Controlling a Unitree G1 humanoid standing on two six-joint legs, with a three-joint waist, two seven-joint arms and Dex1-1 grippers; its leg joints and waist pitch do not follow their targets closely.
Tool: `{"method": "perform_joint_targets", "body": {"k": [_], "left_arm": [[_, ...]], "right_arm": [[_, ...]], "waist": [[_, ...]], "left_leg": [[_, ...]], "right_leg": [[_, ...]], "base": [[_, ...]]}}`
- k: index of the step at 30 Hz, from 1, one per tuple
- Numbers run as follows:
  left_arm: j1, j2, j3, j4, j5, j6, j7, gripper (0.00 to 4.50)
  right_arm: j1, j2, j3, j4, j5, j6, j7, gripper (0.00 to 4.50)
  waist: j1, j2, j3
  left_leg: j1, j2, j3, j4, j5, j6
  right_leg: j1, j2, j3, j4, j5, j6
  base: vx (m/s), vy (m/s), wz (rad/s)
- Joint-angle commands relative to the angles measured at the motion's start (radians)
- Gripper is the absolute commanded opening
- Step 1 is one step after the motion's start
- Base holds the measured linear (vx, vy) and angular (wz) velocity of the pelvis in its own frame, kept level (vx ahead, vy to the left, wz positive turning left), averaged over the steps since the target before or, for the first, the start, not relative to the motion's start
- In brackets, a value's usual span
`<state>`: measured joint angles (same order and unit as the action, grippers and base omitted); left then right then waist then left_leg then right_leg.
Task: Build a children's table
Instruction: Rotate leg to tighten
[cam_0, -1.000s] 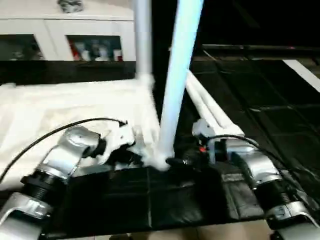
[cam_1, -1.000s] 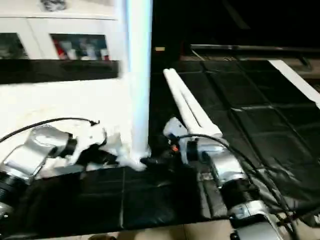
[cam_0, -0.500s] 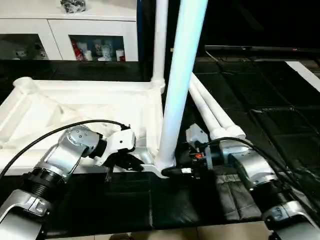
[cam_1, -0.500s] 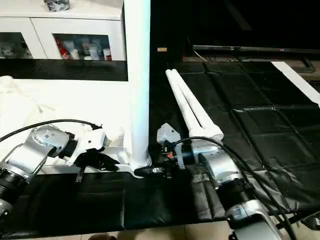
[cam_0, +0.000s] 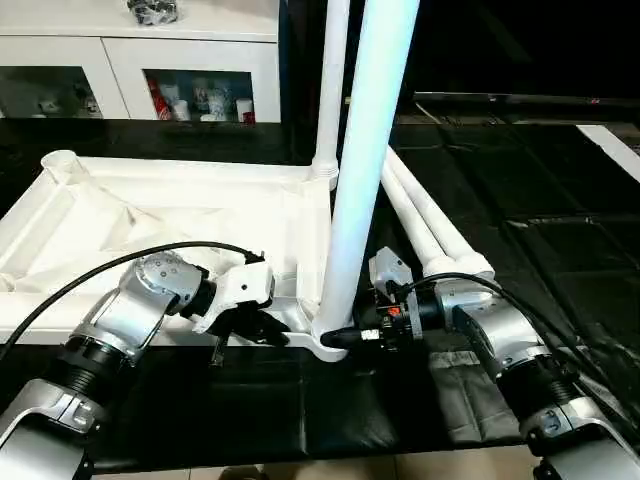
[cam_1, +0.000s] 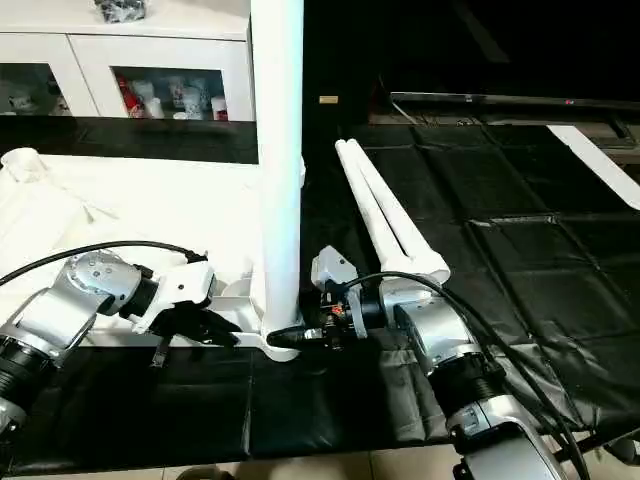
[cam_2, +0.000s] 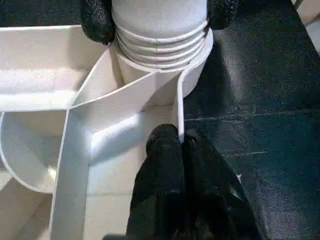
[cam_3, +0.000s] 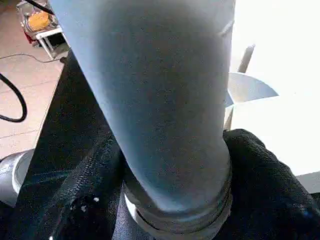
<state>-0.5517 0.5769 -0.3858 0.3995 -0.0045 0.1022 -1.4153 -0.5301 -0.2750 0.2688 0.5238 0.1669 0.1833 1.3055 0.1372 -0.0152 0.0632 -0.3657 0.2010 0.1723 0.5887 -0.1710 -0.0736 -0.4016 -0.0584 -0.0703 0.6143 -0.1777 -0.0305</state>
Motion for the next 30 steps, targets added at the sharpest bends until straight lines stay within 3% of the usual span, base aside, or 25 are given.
{"method": "perform_joint_targets", "body": {"k": [1, 6, 8, 10, 15, 19, 22, 23, 25, 27, 30], "left_arm": [[-0.01, -0.015, -0.015, 0.002, 0.013, 0.002, 0.004, 0.0], [-0.011, -0.065, 0.034, -0.005, -0.008, 0.119, 0.114, 0.0], [-0.009, -0.106, 0.071, -0.032, -0.026, 0.212, 0.198, 0.0], [-0.001, -0.154, 0.105, -0.081, -0.04, 0.315, 0.286, 0.0], [0.016, -0.284, 0.182, -0.175, -0.058, 0.524, 0.48, 0.0], [0.023, -0.34, 0.2, -0.199, -0.036, 0.579, 0.568, 0.0], [0.014, -0.349, 0.21, -0.199, -0.025, 0.595, 0.603, 0.0], [0.008, -0.344, 0.21, -0.195, -0.022, 0.595, 0.61, 0.0], [0.006, -0.343, 0.212, -0.2, -0.021, 0.606, 0.616, 0.0], [0.006, -0.338, 0.211, -0.214, -0.014, 0.617, 0.622, 0.0], [0.015, -0.307, 0.19, -0.23, -0.008, 0.601, 0.607, 0.0]], "right_arm": [[-0.01, 0.01, 0.003, 0.001, -0.001, -0.006, -0.011, 2.66], [0.018, 0.045, -0.009, -0.02, -0.005, 0.036, -0.103, 2.65], [0.03, 0.085, -0.022, -0.014, -0.029, 0.048, -0.218, 2.65], [0.031, 0.137, -0.039, -0.002, -0.042, 0.081, -0.332, 2.65], [0.0, 0.239, -0.058, 0.04, -0.066, 0.115, -0.515, 2.65], [-0.047, 0.292, -0.075, 0.103, -0.087, 0.128, -0.63, 2.64], [-0.063, 0.312, -0.081, 0.118, -0.091, 0.128, -0.658, 2.64], [-0.064, 0.314, -0.081, 0.117, -0.095, 0.126, -0.663, 2.64], [-0.063, 0.318, -0.085, 0.116, -0.096, 0.12, -0.667, 3.2], [-0.06, 0.322, -0.093, 0.111, -0.089, 0.108, -0.656, 3.2], [-0.05, 0.303, -0.097, 0.112, -0.087, 0.098, -0.644, 3.6]], "waist": [[-0.007, 0.007, -0.072], [-0.01, 0.009, -0.067], [-0.013, 0.012, -0.067], [-0.023, 0.02, -0.063], [-0.06, 0.015, -0.066], [-0.072, 0.01, -0.068], [-0.074, 0.011, -0.07], [-0.072, 0.014, -0.071], [-0.074, 0.015, -0.071], [-0.076, 0.017, -0.071], [-0.077, 0.019, -0.069]], "left_leg": [[0.016, 0.036, -0.007, -0.07, -0.224, -0.001], [0.018, 0.034, -0.009, -0.072, -0.256, -0.014], [0.023, 0.035, -0.01, -0.074, -0.276, -0.025], [0.024, 0.029, -0.016, -0.076, -0.307, -0.036], [0.014, 0.027, -0.017, -0.074, -0.288, -0.034], [0.012, 0.02, -0.012, -0.068, -0.249, -0.007], [0.008, 0.02, -0.012, -0.068, -0.224, 0.001], [0.012, 0.022, -0.012, -0.067, -0.219, 0.005], [0.011, 0.023, -0.012, -0.069, -0.22, 0.006], [0.012, 0.024, -0.011, -0.07, -0.226, 0.005], [0.014, 0.024, -0.012, -0.071, -0.245, 0.004]], "right_leg": [[0.046, -0.085, 0.052, -0.075, -0.295, -0.168], [0.044, -0.086, 0.052, -0.083, -0.357, -0.157], [0.041, -0.087, 0.052, -0.086, -0.38, -0.15], [0.041, -0.087, 0.048, -0.093, -0.442, -0.138], [0.049, -0.083, 0.047, -0.092, -0.402, -0.145], [0.05, -0.078, 0.048, -0.093, -0.36, -0.154], [0.053, -0.078, 0.048, -0.09, -0.334, -0.154], [0.05, -0.077, 0.049, -0.089, -0.312, -0.158], [0.051, -0.075, 0.048, -0.085, -0.281, -0.166], [0.051, -0.074, 0.049, -0.083, -0.257, -0.177], [0.05, -0.076, 0.049, -0.087, -0.277, -0.177]], "base": [[0.0, 0.0, 0.0], [0.0, 0.0, 0.0], [0.0, 0.0, 0.0], [0.0, 0.0, 0.0], [0.0, 0.0, 0.0], [0.0, 0.0, 0.0], [0.0, 0.0, 0.0], [0.0, 0.0, 0.0], [0.0, 0.0, 0.0], [0.0, 0.0, 0.0], [0.0, 0.0, 0.0]]}}
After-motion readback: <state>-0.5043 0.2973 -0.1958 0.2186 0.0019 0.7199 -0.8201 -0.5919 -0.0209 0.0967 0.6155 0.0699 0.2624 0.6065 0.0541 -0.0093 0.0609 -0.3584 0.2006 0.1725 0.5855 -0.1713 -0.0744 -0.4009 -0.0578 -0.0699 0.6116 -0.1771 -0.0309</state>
